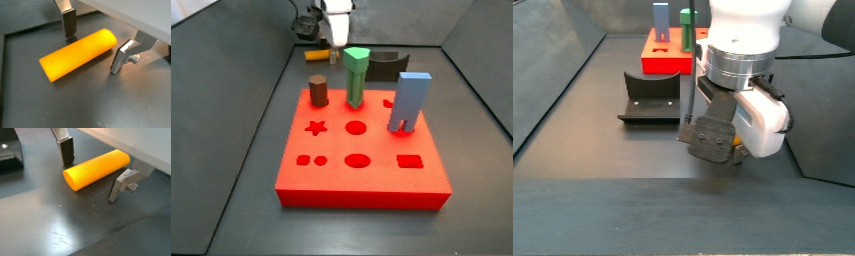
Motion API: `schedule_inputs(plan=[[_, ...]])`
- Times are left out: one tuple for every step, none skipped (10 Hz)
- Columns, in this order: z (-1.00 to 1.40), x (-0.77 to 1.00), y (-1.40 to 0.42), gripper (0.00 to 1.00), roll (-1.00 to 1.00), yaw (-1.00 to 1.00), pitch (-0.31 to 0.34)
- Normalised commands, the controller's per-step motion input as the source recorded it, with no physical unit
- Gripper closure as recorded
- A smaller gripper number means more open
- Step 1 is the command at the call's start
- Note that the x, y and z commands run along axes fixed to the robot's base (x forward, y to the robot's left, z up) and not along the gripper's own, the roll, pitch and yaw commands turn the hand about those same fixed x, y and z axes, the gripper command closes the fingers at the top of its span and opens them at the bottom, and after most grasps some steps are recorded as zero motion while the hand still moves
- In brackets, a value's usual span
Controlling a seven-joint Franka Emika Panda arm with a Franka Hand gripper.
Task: Pick up the oval object. Move up. Place the oval object on the fixture. Regrasp the oval object. Move to above the board. Insert the oval object.
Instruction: Pick up the oval object.
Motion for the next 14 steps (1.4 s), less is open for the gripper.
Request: schedule_inputs(plan=[[-0.03,0.03,0.05,0.0,-0.43,-0.33,-0.38],[-0.11,0.07,0.0,0.0,-0.26,-0.3,-0.269],[-0.03,0.17,0.05,0.0,-0.45,-0.36,-0.361],[-0.01,0.16,0.04,0.0,-0.48,-0.3,-0.37],[0.0,0.08,0.08,0.0,-0.46,-0.26,-0.401],[-0.01,-0.03,0.0,0.0,-0.19,-0.06,-0.324],[-0.12,-0.09,0.0,0.0,-0.13,-0.01,-0.316],[-0.16,-0.12,0.03,0.0,-0.25,0.0,-0.476],[-0.17,-0.09,0.02,0.0,-0.27,0.0,-0.447],[-0.08,-0.01,0.01,0.0,-0.36,0.0,-0.404],[0.0,0.0,0.0,0.0,-0.39,-0.08,-0.5],[0.0,0.04,0.0,0.0,-0.38,-0.14,-0.5],[0.0,0.11,0.0,0.0,-0.38,-0.15,-0.5],[0.0,0.12,0.0,0.0,-0.38,-0.1,-0.5]])
